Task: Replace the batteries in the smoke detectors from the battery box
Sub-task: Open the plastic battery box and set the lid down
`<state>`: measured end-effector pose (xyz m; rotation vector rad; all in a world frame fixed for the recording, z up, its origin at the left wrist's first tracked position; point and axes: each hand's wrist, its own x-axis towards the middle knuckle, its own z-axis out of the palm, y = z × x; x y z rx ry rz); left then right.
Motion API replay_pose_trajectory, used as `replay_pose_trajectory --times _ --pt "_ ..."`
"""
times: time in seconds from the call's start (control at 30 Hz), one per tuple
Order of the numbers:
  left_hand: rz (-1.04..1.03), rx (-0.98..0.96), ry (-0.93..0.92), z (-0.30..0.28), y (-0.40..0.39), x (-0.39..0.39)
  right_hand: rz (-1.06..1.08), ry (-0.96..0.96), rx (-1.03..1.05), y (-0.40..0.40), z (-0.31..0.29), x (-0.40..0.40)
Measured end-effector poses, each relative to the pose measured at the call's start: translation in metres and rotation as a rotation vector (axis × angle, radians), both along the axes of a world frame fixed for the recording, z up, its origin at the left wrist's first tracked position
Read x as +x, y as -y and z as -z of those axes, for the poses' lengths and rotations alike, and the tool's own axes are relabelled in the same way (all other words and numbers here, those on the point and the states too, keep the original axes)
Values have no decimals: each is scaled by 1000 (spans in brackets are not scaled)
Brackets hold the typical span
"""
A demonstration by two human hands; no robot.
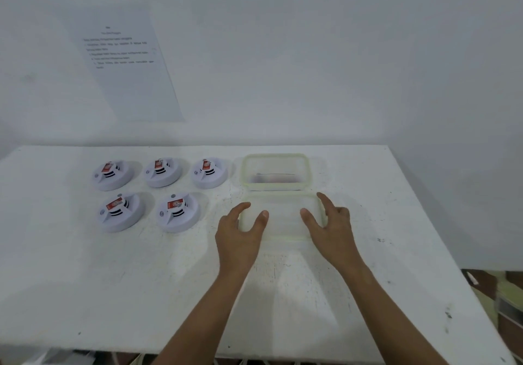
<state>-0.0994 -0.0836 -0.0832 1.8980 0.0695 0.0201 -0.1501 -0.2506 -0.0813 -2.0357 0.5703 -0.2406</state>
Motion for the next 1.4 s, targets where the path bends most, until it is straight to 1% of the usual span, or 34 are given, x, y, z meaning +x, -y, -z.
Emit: replay_pose_trajectory --times 0.1,0.23,0.47,0.57,0.63,0.83,0.93,1.0,1.1,1.17,1.3,1.4 --pt "3 49 21 -2 -1 -1 -34 -25 -4 -1 -4 -3" --pt "58 132 44 -5 -5 7 -63 -37 15 0 -8 1" --pt "134 201 34 -10 -10 12 -65 -6 -51 -1 -14 2" --pt "153 218 79 -19 -15 -6 -31 51 -132 -3 -24 -15" --pt "167 212 110 -22 -22 -26 -45 71 -175 -7 -26 -34" --pt "199 232 159 2 -52 -95 -124 74 -208 -28 4 -108" --pt "240 318 118 21 -61 -114 -166 -50 -222 -31 22 -123" --pt "253 410 76 30 -62 -113 -198 -140 -269 -31 28 -121" --pt "241 625 48 33 -56 -97 -185 -168 -454 -33 29 -107" --pt "224 709 23 33 -53 -89 -166 -153 -568 -33 30 -97" --pt "194 773 51 38 -52 -84 -153 -145 -617 -36 36 -88" --pt "194 722 61 35 -53 -85 -144 -124 -580 -36 37 -88"
